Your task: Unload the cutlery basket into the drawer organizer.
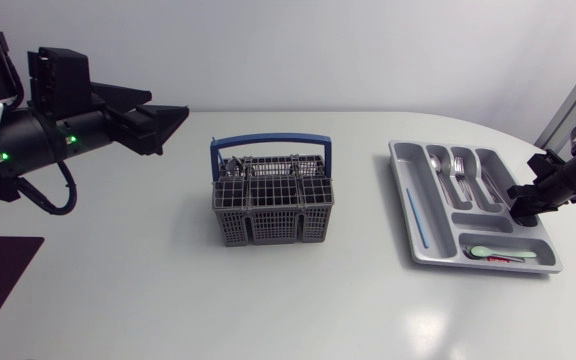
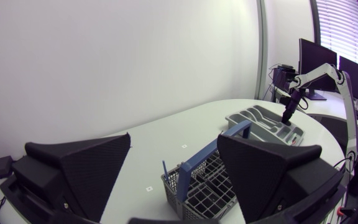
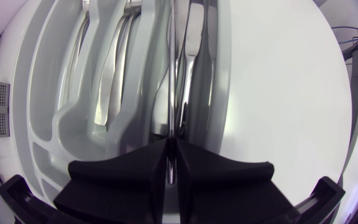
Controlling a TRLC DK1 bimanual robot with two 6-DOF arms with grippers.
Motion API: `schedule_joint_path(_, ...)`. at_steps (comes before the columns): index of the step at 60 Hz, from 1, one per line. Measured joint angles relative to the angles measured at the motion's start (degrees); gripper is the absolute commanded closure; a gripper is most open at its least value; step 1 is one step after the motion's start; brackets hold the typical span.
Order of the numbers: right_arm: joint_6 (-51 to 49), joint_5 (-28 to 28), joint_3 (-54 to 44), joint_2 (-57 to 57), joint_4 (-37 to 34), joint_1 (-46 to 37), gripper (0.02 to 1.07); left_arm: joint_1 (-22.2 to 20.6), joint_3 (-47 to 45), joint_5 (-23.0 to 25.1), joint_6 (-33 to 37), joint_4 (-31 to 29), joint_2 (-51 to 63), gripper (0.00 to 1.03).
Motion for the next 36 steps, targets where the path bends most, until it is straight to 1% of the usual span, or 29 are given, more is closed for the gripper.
schedule_joint_path(2,-0.13,0.04,-0.46,-0.31,0.00,0.00,1.01,-0.09,0.00,0.02,0.00,-0.15,-0.04,0.07)
schedule_joint_path(3,-0.17,0.02,-0.76,-0.46,0.00,-0.04,0.99,-0.22,0.00,0.00,0.00,-0.17,-0.04,0.07)
schedule_joint_path(4,-0.20,0.02,-1.03,-0.61,0.02,-0.04,0.95,-0.33,0.00,0.02,0.00,-0.22,-0.04,0.07)
schedule_joint_path(5,-0.22,0.02,-1.27,-0.85,0.02,-0.11,0.88,-0.33,0.00,0.02,0.00,-0.22,-0.04,0.07)
schedule_joint_path(7,-0.26,-0.04,-2.01,-1.46,0.02,-0.17,0.70,-0.33,0.00,0.02,0.00,-0.44,-0.15,0.07)
schedule_joint_path(10,-0.61,-0.22,-3.37,-2.86,0.39,-0.31,0.46,-0.33,-0.02,0.00,0.00,-0.66,-0.35,0.07)
schedule_joint_path(13,-0.66,-0.42,-5.25,-5.22,1.29,-0.31,0.19,-0.33,-0.02,0.00,0.00,-0.76,-0.72,0.07)
schedule_joint_path(14,-0.66,-0.48,-5.99,-6.16,1.75,-0.28,0.15,-0.33,-0.02,0.00,0.00,-0.83,-0.92,0.07)
schedule_joint_path(15,-0.66,-0.48,-6.71,-7.21,2.14,-0.24,0.08,-0.33,-0.02,0.00,0.00,-0.87,-1.05,0.07)
schedule_joint_path(16,-0.66,-0.48,-7.41,-8.24,2.49,-0.11,0.06,-0.33,-0.02,0.00,0.00,-0.92,-1.14,0.07)
schedule_joint_path(22,-0.63,-0.48,-11.56,-16.48,5.68,1.33,0.06,-0.33,-0.26,0.02,0.02,-0.98,-2.27,0.07)
schedule_joint_path(26,-0.87,-1.75,-14.23,-22.10,8.02,3.48,0.06,-0.33,-0.83,0.02,0.20,-0.98,-2.89,0.07)
schedule_joint_path(36,-1.66,-4.90,-23.96,-34.47,13.60,13.77,0.06,-1.27,-3.41,0.00,1.51,-0.87,-3.50,0.08)
